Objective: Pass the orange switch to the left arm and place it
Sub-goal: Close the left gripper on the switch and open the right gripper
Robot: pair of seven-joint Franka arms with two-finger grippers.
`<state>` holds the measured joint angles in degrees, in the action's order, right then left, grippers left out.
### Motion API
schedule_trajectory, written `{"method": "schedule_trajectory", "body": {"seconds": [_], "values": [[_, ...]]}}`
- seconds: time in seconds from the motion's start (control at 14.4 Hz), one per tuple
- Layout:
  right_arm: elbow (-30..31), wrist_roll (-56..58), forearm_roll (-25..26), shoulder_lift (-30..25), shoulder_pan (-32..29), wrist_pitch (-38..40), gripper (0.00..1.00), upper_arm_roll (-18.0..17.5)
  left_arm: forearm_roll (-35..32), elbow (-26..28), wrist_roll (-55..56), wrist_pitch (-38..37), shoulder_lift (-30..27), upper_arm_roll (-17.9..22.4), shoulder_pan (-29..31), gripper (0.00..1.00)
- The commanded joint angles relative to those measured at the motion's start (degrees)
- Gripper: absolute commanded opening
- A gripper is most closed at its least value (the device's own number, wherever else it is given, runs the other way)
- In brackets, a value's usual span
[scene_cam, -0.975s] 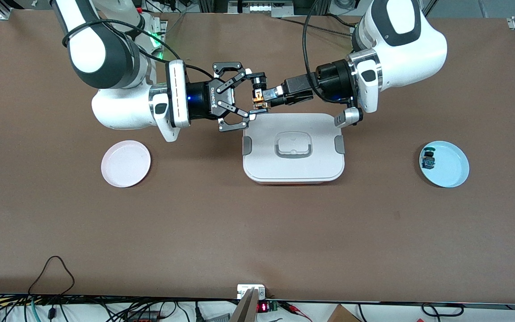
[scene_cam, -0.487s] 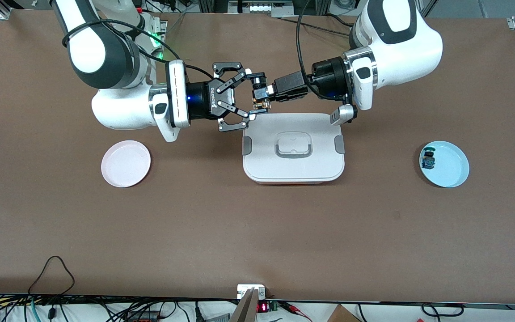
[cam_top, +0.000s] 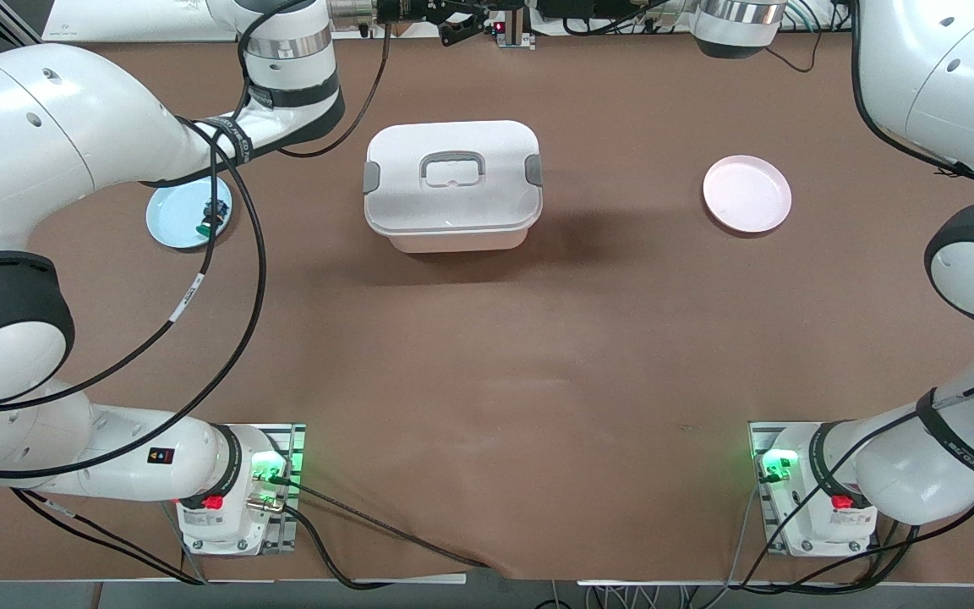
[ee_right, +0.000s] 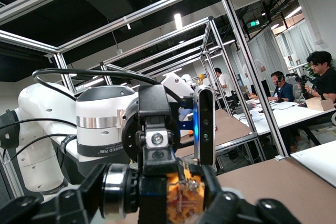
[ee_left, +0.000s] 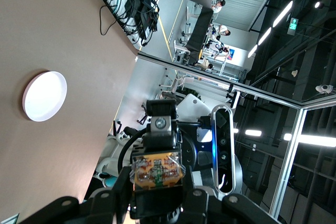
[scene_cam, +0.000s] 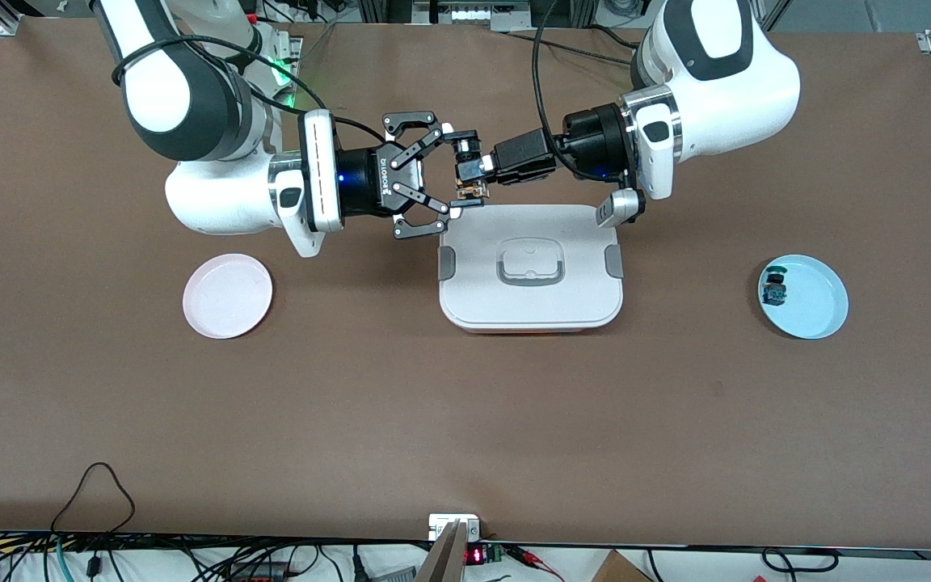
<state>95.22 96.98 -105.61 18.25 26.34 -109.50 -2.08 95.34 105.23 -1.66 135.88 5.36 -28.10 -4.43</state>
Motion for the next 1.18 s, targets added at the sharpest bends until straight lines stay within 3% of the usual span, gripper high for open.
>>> {"method": "schedule_trajectory", "body": {"seconds": [0.0,0.35,0.77,1.11], "values": [[1.20,-0.65,-1.09,-1.02,0.21,0.61,1.00,0.32,-0.77,-1.78,-0.18,0.17,1.23,-0.20,-0.06,0.22],[1.73,-0.74,-1.01,-1.28,-0.23,1.22,1.00,0.32,-1.99,-1.87,-0.18,0.08,1.23,0.06,-0.06,0.22],[2.95,-0.56,0.05,-1.28,-2.33,5.25,1.00,0.84,-22.35,-2.66,0.17,-7.37,1.15,0.59,2.31,0.22],[4.53,-1.35,8.82,-2.42,-10.59,12.98,1.00,1.11,-41.33,-5.03,0.08,-17.48,1.15,0.68,5.39,0.22]]}}
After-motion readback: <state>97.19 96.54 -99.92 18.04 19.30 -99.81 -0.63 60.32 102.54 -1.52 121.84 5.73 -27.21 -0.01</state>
